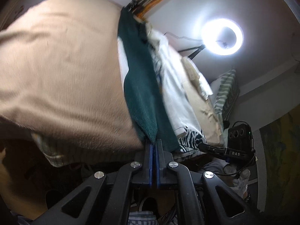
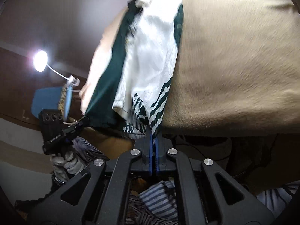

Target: Fold small clothes

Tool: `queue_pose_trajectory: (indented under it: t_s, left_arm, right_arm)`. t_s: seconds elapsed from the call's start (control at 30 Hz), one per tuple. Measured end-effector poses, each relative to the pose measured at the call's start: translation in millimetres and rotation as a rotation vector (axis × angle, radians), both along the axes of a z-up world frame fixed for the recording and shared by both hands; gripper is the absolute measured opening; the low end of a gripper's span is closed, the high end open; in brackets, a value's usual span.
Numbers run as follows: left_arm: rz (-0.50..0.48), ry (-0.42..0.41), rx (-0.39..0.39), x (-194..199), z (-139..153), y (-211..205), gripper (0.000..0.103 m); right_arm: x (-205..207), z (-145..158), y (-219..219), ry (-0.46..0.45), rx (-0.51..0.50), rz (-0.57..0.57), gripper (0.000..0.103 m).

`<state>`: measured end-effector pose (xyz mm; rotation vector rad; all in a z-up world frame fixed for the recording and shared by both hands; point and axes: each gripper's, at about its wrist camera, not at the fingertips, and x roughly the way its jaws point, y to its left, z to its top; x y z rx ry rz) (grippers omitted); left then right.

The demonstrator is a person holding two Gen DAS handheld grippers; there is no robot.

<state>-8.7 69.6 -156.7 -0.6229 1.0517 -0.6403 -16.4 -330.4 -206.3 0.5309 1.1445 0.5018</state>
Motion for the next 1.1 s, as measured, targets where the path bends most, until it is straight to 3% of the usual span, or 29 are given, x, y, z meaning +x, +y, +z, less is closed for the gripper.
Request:
queue_pose_trajectory:
  t_s: [0.1, 0.3, 0.53, 0.93, 1.1]
  left_arm:
    - [-0.010, -0.020, 0.023, -2.4, 2.6, -2.2, 0.000]
    - [-0.014, 0.060, 0.043, -0.7, -27.9, -6.0, 0.000]
    - [-0.016, 0.010, 0.050, 8.7, -3.8, -0.9, 0.000]
    - [0.035, -0.098, 0.031, 103.3, 39.0, -21.3, 0.000]
    - [0.068, -0.104, 0.047, 150.8, 35.9, -23.7, 0.000]
  right_arm:
    - [-4.5, 9.8, -6.3, -0.046, -0.015, -0.012, 0.003]
    - [-2.6, -16.9, 3.9, 0.021, -0.047, 0.006, 0.003]
    - [10.2, 5.5, -5.1, -0.024, 0.007, -0.004, 0.003]
    - [91.0, 45.7, -19.1, -0.103, 0.044, -0.046, 0.003]
    - [141.5, 42.9, -21.5, -0.086, 0.050, -0.076, 0.003]
